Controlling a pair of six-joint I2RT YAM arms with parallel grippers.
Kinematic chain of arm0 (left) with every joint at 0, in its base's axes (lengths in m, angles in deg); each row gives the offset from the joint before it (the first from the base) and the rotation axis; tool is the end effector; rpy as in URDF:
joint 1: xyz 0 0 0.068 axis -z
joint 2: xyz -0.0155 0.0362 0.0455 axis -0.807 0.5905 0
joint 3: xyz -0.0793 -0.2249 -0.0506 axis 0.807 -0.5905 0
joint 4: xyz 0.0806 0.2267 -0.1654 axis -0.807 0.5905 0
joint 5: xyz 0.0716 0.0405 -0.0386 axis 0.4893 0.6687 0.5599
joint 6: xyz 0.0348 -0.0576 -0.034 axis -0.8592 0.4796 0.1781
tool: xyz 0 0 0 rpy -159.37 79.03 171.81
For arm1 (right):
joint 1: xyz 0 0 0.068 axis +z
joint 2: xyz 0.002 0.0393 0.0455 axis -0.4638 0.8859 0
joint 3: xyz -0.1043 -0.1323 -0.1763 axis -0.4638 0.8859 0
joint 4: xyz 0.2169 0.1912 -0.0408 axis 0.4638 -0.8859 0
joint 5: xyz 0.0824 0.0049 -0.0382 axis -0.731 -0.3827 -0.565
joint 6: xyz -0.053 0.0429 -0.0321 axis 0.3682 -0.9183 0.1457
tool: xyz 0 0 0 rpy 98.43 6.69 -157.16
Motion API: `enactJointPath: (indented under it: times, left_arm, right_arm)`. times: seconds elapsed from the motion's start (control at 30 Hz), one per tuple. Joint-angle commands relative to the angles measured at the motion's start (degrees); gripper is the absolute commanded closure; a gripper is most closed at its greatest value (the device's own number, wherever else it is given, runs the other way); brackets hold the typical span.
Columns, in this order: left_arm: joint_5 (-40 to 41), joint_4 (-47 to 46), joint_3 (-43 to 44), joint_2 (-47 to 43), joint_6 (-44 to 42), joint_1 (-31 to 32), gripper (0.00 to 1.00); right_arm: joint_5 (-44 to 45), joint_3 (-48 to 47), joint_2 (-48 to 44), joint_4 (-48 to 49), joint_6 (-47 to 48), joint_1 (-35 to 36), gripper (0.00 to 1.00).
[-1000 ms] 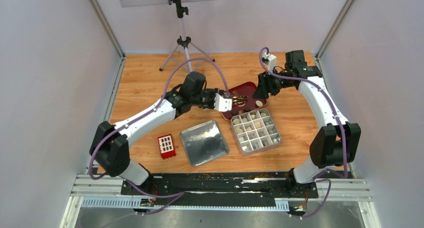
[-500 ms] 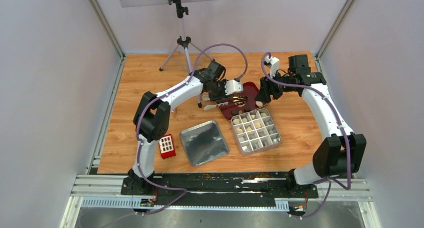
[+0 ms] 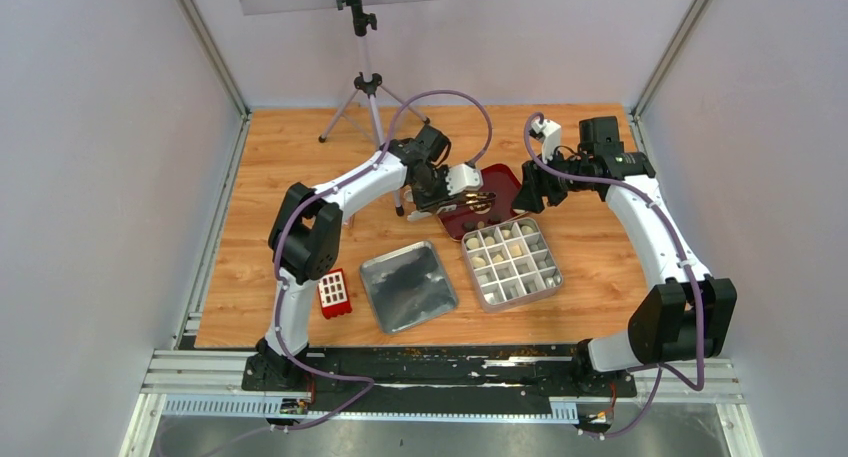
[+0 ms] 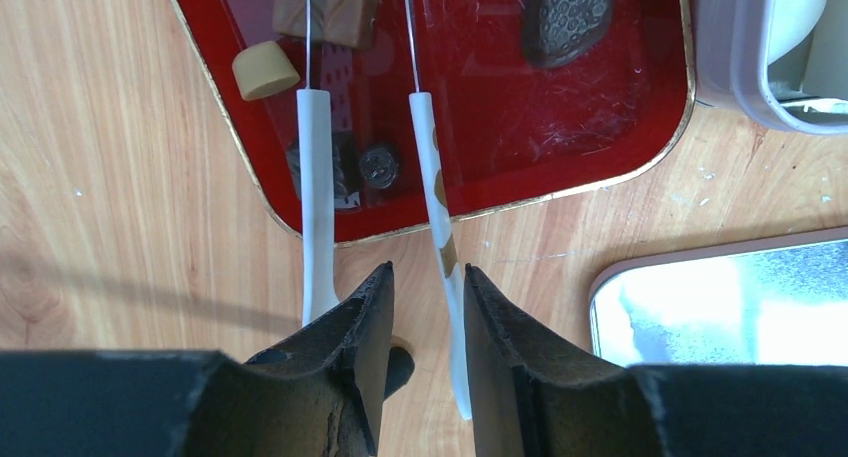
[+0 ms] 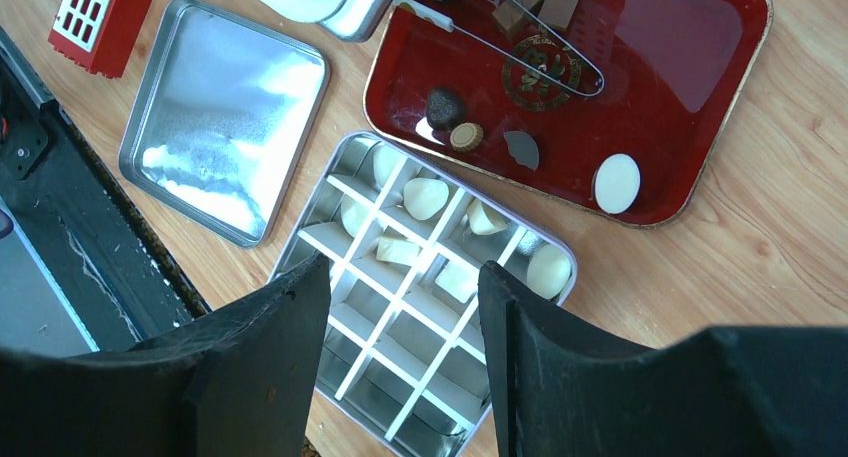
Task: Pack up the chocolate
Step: Pick up the clamp from the plate.
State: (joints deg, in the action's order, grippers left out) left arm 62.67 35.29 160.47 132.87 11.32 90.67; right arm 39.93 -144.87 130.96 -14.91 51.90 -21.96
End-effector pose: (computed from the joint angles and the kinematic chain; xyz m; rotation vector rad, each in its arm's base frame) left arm 0.3737 -0.3006 0.1542 1.7169 2.0291 -0.3302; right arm 0.3320 0.0740 0.2706 -0.8527 2.2246 0.7369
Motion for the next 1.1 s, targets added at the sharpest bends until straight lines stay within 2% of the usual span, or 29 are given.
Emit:
enactJointPath:
  times: [0.0,0.27,0.5,0.67,0.83,0.97,1.07]
  left_arm:
    - [0.8,1.8,0.2,1.4,0.1,-0.1,0.61]
    - [2.0,5.0,-2.3,1.6,-5.7,-0.7,0.67]
    - [-0.3,6.1,-2.1,0.6,-8.5,-1.6,0.90]
    - [-7.4,10.0,-2.4,-5.7,-15.6,-2.3,0.98]
    - [-12.1,15.6,-0.3,-9.3,-17.2,-2.5,1.00]
    - [-13.7,14.9,0.0,-11.3,-13.4,-3.2,1.00]
    - [-17.7,15.5,-0.7,-13.5,-14.2,-3.6,1.00]
  right_arm:
    - [-0.4,0.0,-0.9,2.1,-0.1,-0.3,0.43]
    - [-0.2,0.4,-1.3,2.6,-0.4,-0.3,0.43]
    - [-0.3,-0.6,-1.0,1.8,0.4,-0.3,0.43]
    - [-1.2,-4.6,-0.2,-1.5,7.8,0.0,0.43]
    - [0.1,-7.8,0.1,-1.4,14.8,2.4,0.40]
    - [0.8,-7.2,-1.0,1.6,19.1,5.3,0.40]
    - [-1.1,-6.6,-2.1,2.1,23.2,7.3,0.39]
